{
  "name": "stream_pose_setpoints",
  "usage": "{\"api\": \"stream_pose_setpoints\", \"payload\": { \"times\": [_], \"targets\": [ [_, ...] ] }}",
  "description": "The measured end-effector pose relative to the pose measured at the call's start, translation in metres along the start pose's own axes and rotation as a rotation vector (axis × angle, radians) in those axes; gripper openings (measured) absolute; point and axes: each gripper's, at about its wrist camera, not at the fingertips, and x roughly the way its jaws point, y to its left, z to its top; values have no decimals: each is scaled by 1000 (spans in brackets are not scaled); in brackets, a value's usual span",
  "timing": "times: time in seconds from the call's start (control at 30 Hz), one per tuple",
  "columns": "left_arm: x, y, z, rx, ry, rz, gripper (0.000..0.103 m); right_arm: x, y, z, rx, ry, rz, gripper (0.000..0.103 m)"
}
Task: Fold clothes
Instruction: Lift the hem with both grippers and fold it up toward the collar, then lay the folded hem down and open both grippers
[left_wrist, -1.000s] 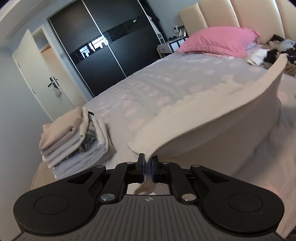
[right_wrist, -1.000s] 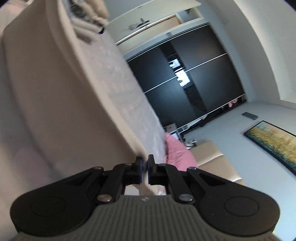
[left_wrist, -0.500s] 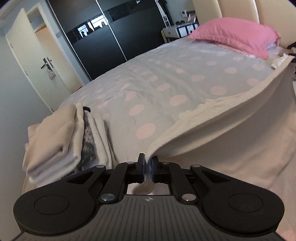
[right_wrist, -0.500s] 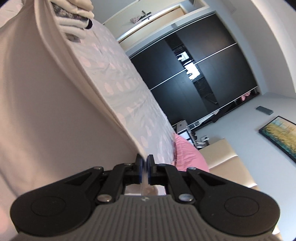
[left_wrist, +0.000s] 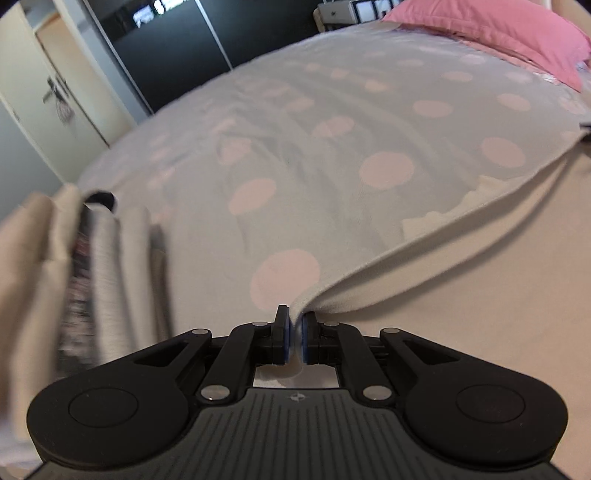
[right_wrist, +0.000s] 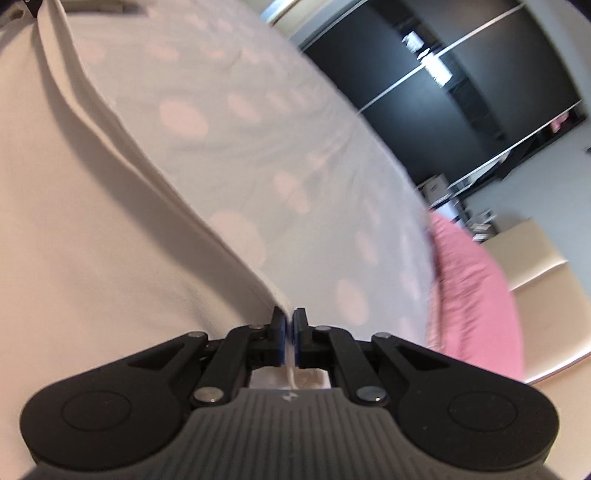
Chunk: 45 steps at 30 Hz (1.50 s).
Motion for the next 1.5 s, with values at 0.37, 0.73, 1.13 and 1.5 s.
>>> {"api": "stream_pose_setpoints", "payload": {
  "times": [0.37, 0.73, 1.13, 1.5],
  "targets": [
    [19, 16, -16, -119, 28, -4, 25, 44, -5, -6, 217, 57, 76, 19],
    [-71, 42, -57, -234, 17, -41, 28, -25, -40, -42, 490, 105, 246, 31],
    [-142, 5, -171, -166, 72, -243, 41, -128, 7, -140, 655, 193, 483, 34],
    [-116, -18, -173, -151, 154, -268, 3, -104, 2, -165, 873, 284, 531, 6]
  ]
}}
